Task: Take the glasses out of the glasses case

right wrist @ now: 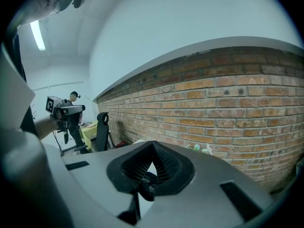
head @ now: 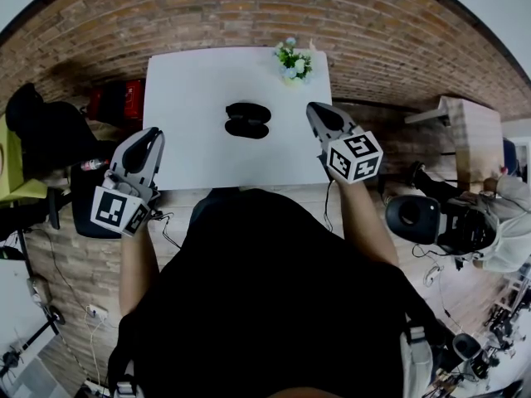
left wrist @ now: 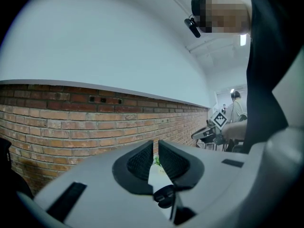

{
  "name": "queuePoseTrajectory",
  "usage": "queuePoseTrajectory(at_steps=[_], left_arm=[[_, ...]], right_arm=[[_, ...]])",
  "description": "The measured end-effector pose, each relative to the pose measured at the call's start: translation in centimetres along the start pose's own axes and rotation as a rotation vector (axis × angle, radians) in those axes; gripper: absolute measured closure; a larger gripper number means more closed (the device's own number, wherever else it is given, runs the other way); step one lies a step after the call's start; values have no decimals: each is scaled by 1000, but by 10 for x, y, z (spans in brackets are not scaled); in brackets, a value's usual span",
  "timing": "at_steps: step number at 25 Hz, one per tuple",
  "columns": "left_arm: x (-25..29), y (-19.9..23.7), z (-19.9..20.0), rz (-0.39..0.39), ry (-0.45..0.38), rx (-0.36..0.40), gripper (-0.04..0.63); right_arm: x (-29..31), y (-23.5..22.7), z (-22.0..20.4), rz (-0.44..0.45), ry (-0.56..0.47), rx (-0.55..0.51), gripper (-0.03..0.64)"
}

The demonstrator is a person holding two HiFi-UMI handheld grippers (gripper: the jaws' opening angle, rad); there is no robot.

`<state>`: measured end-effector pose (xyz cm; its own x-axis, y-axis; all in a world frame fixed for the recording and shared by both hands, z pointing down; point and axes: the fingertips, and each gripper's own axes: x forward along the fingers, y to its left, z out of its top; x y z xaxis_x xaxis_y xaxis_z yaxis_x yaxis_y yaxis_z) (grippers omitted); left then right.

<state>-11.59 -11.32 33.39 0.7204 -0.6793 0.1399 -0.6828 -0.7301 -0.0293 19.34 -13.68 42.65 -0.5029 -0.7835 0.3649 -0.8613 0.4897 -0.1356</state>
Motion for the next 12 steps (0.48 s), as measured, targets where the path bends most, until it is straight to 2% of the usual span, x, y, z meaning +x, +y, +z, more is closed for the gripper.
queuePoseTrajectory(at_steps=[12], left_arm=[[9, 28, -5, -1, 10, -14, 554]], right_arm=[[31, -5, -10, -2, 40, 22, 601]])
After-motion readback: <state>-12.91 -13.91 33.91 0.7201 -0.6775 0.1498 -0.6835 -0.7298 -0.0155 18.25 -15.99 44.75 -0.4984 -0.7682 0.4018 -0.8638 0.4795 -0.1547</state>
